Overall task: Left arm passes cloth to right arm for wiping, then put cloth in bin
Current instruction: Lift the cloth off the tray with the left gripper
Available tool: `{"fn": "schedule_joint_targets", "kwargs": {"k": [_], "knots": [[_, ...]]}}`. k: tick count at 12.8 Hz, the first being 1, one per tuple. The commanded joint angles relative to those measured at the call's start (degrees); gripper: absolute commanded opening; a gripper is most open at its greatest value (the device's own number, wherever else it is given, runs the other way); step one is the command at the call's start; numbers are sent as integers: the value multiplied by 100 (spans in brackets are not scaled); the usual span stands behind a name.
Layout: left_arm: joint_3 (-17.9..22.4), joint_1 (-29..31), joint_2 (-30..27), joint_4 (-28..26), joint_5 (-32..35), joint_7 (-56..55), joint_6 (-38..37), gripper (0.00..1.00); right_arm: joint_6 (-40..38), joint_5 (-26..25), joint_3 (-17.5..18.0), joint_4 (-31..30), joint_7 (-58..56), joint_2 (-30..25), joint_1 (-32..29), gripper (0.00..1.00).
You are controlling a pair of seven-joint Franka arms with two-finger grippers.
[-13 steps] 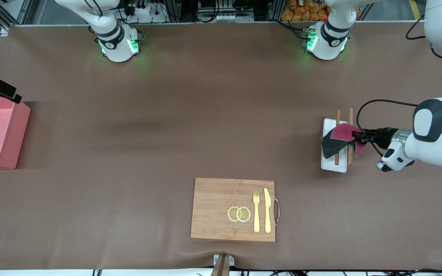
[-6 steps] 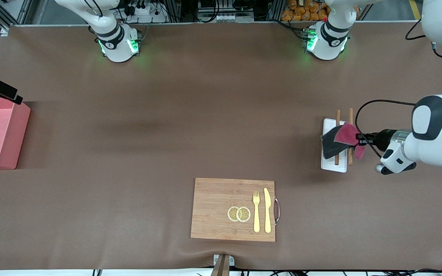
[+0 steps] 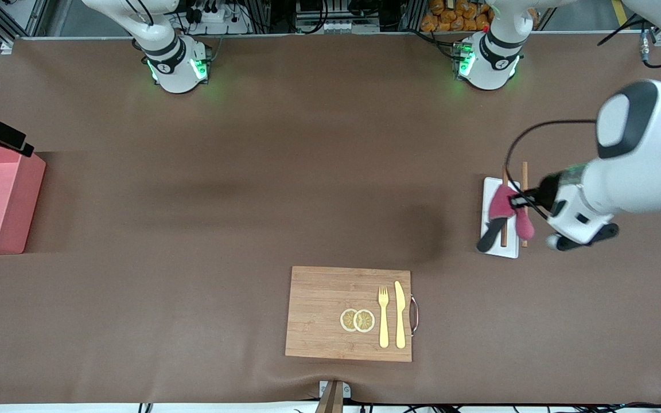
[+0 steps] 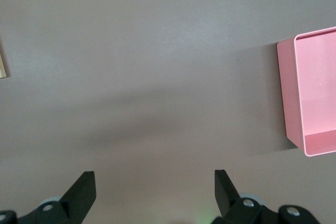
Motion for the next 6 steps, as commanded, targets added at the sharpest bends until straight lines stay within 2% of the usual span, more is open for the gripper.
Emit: {"fn": "schedule_joint_targets", "kwargs": {"k": [1, 4, 6], "knots": [[-767, -6, 13, 74, -65, -886, -28, 0, -53, 69, 60, 71, 10, 41, -110, 100], [-1628, -93, 320, 214, -530, -1108, 226, 0, -149, 148, 60, 62, 150, 41, -49, 100], [-1746, -575, 558, 302, -811, -1405, 787, 0, -508, 699, 60, 62, 1287, 68, -14, 100]]}}
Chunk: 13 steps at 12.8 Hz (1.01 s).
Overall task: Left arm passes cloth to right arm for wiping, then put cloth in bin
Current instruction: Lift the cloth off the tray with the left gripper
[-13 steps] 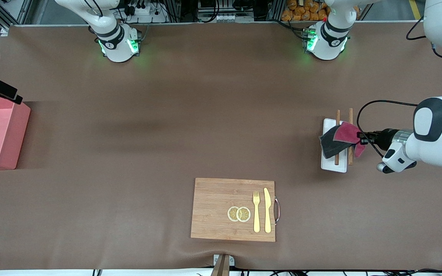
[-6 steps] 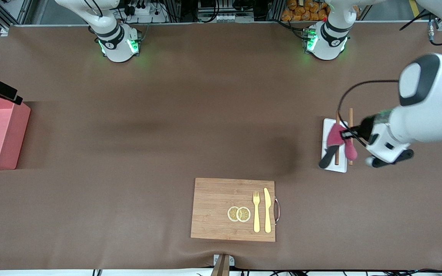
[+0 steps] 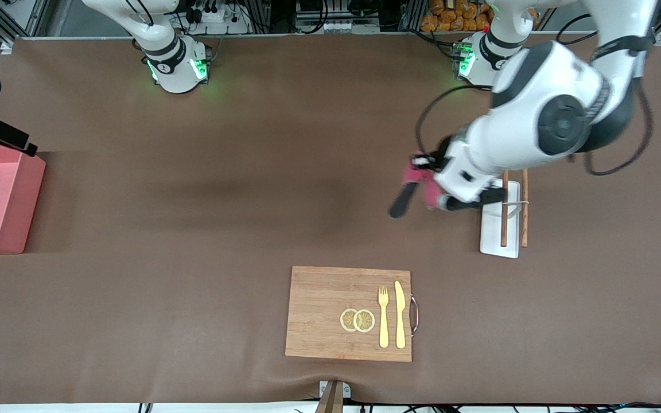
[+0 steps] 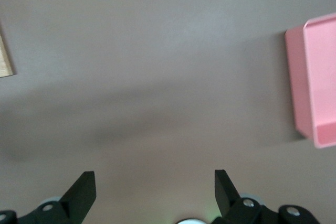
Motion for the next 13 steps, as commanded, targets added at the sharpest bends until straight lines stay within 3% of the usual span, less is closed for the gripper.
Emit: {"fn": "schedule_joint_targets", "kwargs": {"k": [1, 4, 8, 13], "knots": [[-99, -604, 469, 261, -375, -461, 760, 0, -410, 698, 66, 63, 1390, 149, 21, 100], [-90, -1413, 733, 261, -508, -1506, 2420, 0, -868, 1270, 75, -76, 2990, 307, 415, 100], [-81, -2108, 743, 279, -587, -3343, 4602, 0, -860, 2281, 75, -368, 4707, 553, 663, 100], [-90, -2109, 690, 288, -587, -3618, 4948, 0, -518, 3495, 75, -798, 5666, 791, 802, 100]]}}
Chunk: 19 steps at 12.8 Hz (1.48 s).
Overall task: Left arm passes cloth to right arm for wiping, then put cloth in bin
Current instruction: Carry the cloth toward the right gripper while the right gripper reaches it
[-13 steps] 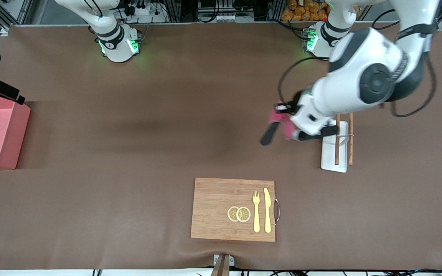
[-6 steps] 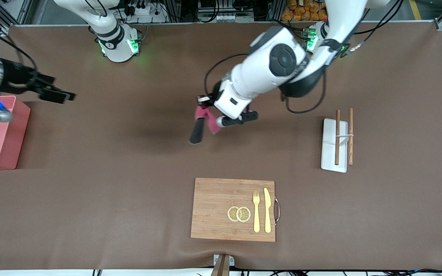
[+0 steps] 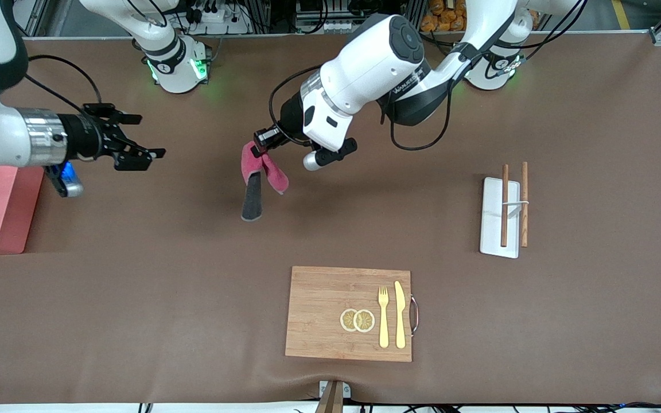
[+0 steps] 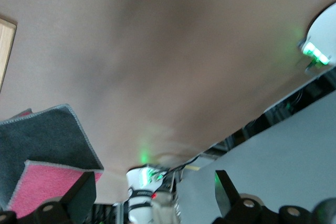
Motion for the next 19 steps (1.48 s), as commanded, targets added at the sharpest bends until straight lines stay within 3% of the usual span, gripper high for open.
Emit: {"fn": "schedule_joint_targets", "kwargs": {"k": [1, 5, 9, 13, 15, 16, 18, 19], "knots": [[3, 0, -66, 13, -115, -78, 65, 0, 414, 409, -12, -88, 660, 0, 288, 100], [3, 0, -66, 13, -115, -122, 65, 0, 1776, 576, -12, -79, 1443, 140, 1070, 100], [3, 0, -66, 13, -106, -122, 65, 0, 2366, 1190, -12, -88, 1611, 368, 1387, 100], [-5, -9, -66, 13, -106, -122, 65, 0, 2790, 1254, -20, -96, 1866, 527, 1801, 100], [-5, -18, -66, 13, -106, -122, 65, 0, 2886, 1254, -21, -184, 1849, 545, 1950, 84], [-5, -18, -66, 4, -106, -122, 65, 0, 2887, 1236, -21, -184, 1849, 553, 2020, 67], [-5, -9, -66, 4, -106, -113, 65, 0, 2878, 1245, -12, -158, 1761, 562, 2004, 11], [-5, -9, -66, 4, -114, -122, 65, 0, 2843, 1245, -20, -158, 1726, 562, 1951, 0]]}}
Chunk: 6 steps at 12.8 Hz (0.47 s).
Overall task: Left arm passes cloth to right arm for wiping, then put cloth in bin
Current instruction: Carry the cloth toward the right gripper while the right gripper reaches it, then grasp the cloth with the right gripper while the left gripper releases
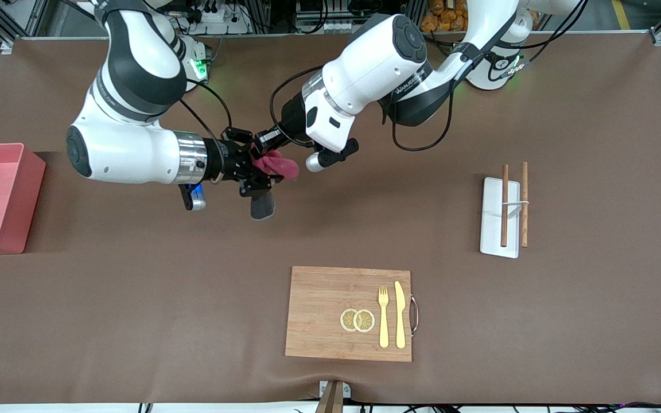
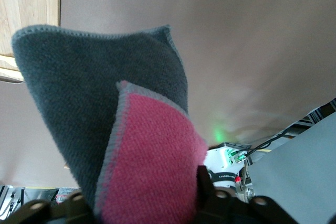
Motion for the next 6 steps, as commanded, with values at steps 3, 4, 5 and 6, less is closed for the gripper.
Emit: {"fn": "schedule_joint_targets", "kwargs": {"k": [3, 4, 5, 6], "knots": [[-2, 46, -101, -8, -97, -270, 52, 82, -233, 122, -51, -22, -330, -35, -344, 0], [-2, 29, -145, -16, -53, -307, 43, 100, -374, 122, -51, -4, -531, -35, -510, 0], [-2, 72, -302, -77, -62, -316, -18, 100, -462, 113, -51, -13, -768, -35, -599, 0], [6, 116, -390, -113, -62, -316, -201, 100, -489, 113, -51, -13, -1049, -35, -626, 0]]}}
